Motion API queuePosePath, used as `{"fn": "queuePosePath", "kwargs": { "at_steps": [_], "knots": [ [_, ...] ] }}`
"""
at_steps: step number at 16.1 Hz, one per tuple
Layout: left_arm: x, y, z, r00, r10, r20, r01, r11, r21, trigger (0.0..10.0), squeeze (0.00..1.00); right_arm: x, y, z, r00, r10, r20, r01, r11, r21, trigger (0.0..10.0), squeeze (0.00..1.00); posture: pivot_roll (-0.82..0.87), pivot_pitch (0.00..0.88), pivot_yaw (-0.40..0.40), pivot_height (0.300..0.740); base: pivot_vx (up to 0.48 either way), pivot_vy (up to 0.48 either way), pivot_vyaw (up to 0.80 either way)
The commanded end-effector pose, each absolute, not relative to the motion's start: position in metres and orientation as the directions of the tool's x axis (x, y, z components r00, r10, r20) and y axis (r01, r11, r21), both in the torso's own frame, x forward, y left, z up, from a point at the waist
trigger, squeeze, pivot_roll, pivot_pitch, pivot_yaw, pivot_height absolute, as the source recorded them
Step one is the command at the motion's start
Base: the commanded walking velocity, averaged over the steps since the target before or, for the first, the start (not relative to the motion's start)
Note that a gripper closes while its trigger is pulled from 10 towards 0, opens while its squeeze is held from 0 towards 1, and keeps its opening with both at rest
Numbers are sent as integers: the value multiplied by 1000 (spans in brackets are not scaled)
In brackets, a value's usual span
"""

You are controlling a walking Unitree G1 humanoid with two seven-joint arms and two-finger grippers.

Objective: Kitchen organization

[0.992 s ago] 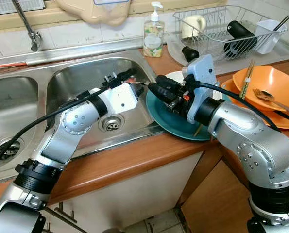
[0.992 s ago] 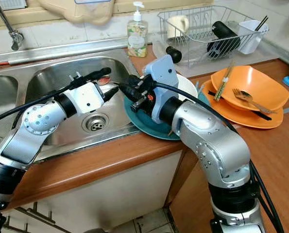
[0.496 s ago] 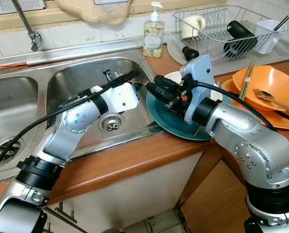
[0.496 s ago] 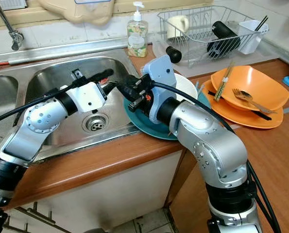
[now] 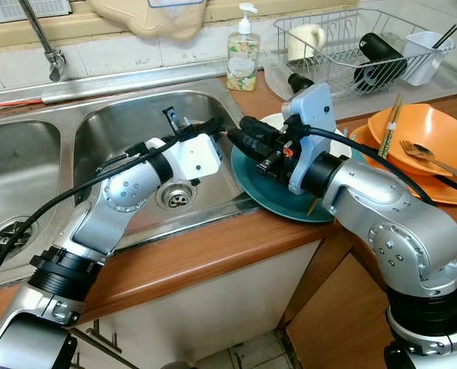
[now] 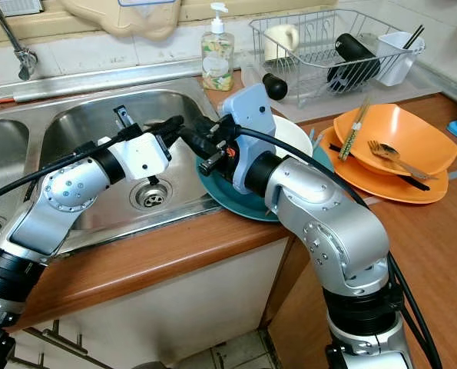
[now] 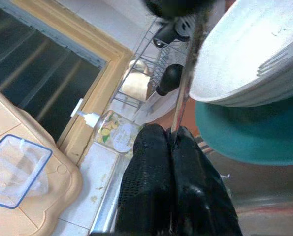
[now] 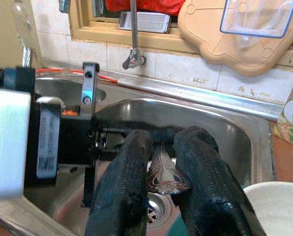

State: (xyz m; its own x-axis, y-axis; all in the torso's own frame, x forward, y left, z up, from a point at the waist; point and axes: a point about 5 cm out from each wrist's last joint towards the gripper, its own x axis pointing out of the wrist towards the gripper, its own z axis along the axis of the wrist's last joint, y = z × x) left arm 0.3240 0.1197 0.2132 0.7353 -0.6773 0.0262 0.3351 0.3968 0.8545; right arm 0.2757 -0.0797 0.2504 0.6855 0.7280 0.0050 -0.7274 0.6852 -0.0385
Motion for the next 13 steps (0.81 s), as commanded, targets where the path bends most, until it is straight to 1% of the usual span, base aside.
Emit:
{"fn": "queuePosePath", "kwargs": {
  "at_steps": [1,2,3,5,6,7,8,9,10,11,13],
  "knots": [
    [325,118,219,725,-689,28,323,376,868,0,0,274,-78,255,678,735,17,-733,677,-58,2627,0,-81,0,49,740,0,0,0],
    [325,118,219,723,-691,22,322,364,874,0,0,275,-79,255,683,730,15,-728,682,-65,8196,0,-81,0,49,740,0,0,0],
    [325,118,219,725,-689,24,320,368,873,0,0,275,-78,255,683,730,15,-728,682,-65,10000,0,-81,0,49,740,0,0,0],
    [325,122,218,731,-682,22,318,369,873,0,0,276,-78,254,688,726,14,-724,687,-57,10000,0,-81,0,49,740,0,0,0],
    [326,125,219,737,-675,23,316,374,872,0,0,277,-78,255,690,724,17,-723,690,-44,10000,1000,-86,0,58,740,0,0,0],
    [327,127,220,743,-668,28,312,383,869,0,0,277,-78,255,689,725,23,-724,689,-30,10000,1000,-86,0,58,740,0,0,0],
    [328,129,220,747,-664,26,311,384,870,0,0,278,-79,256,697,717,24,-716,697,-38,10000,1000,-90,0,65,740,0,0,0],
    [332,136,221,767,-642,18,302,385,872,0,0,279,-82,256,715,699,22,-697,714,-62,10000,1000,-96,0,70,740,0,0,0],
    [335,143,222,785,-619,18,288,391,874,0,0,277,-86,256,716,698,18,-695,715,-76,10000,0,-98,0,71,740,0,0,0],
    [337,148,223,797,-603,18,279,395,876,0,0,276,-89,256,717,697,13,-694,715,-88,10000,0,-100,0,71,740,0,0,0],
    [343,165,222,838,-545,-17,263,375,889,0,0,273,-97,257,714,700,18,-696,712,-91,10000,0,-95,0,70,740,0,0,0]
  ]
}}
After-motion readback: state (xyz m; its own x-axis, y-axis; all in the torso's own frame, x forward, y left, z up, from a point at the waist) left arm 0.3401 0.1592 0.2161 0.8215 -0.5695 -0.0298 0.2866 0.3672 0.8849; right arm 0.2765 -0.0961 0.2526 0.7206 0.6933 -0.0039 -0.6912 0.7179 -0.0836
